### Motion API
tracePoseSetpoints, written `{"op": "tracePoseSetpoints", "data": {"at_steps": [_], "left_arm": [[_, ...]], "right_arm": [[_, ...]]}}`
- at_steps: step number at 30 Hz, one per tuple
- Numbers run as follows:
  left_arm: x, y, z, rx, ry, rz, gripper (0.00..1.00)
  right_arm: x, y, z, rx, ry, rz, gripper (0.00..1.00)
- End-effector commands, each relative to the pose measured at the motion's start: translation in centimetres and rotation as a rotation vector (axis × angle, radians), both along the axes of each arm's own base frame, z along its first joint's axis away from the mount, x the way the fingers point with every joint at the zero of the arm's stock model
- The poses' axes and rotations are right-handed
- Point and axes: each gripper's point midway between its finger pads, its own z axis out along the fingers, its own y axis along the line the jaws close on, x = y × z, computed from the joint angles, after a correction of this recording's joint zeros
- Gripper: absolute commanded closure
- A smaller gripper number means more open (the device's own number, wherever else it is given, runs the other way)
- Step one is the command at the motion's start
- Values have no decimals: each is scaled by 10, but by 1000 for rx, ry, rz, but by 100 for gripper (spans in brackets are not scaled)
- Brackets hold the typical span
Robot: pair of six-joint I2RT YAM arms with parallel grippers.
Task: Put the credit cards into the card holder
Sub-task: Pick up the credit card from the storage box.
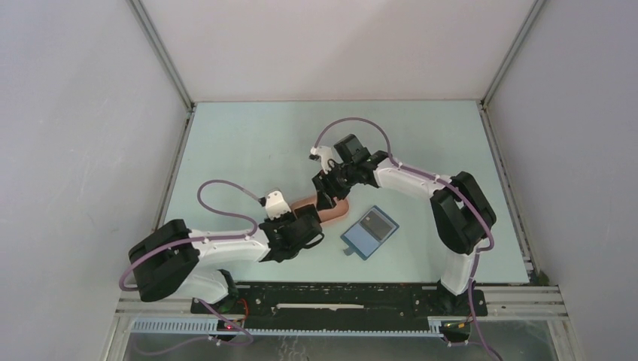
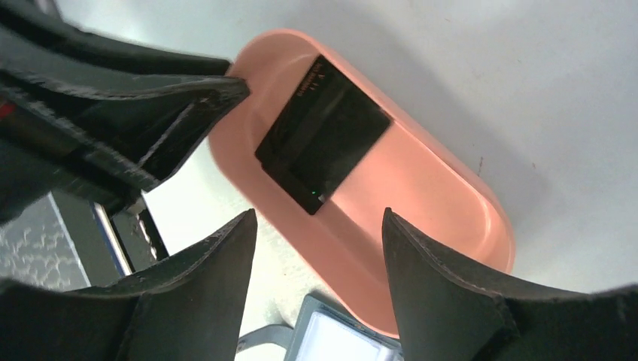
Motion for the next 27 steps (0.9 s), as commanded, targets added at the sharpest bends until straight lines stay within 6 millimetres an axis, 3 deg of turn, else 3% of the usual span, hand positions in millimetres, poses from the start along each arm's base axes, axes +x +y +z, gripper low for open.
{"op": "tracePoseSetpoints", "data": {"at_steps": [1,2,5,7,10,13,17,19,24,27], "left_arm": [[4,-1,19,-32,13,2,62],[4,0,23,-36,18,-10,56],[1,0,41,-52,8,-68,50],[-2,-3,53,-71,-3,-121,46],[-9,-16,71,-135,-33,-258,38],[-20,-37,91,-246,-82,-438,30],[-25,-37,110,-359,-150,-503,24],[-25,-28,110,-376,-164,-486,24],[-19,-16,81,-452,-105,-452,23],[-8,-7,66,-437,-49,-401,28]], "right_arm": [[-13,-3,43,84,-83,200,29],[-15,-7,48,90,-109,233,29],[-16,-16,63,106,-179,286,20],[-14,-20,70,120,-221,299,18],[-11,-24,79,145,-295,341,13],[-13,-25,71,147,-381,457,1],[0,-28,63,112,-481,535,0],[7,-28,72,119,-453,488,1],[-23,-22,80,197,-240,430,6],[-26,-15,79,222,-75,316,11]]}}
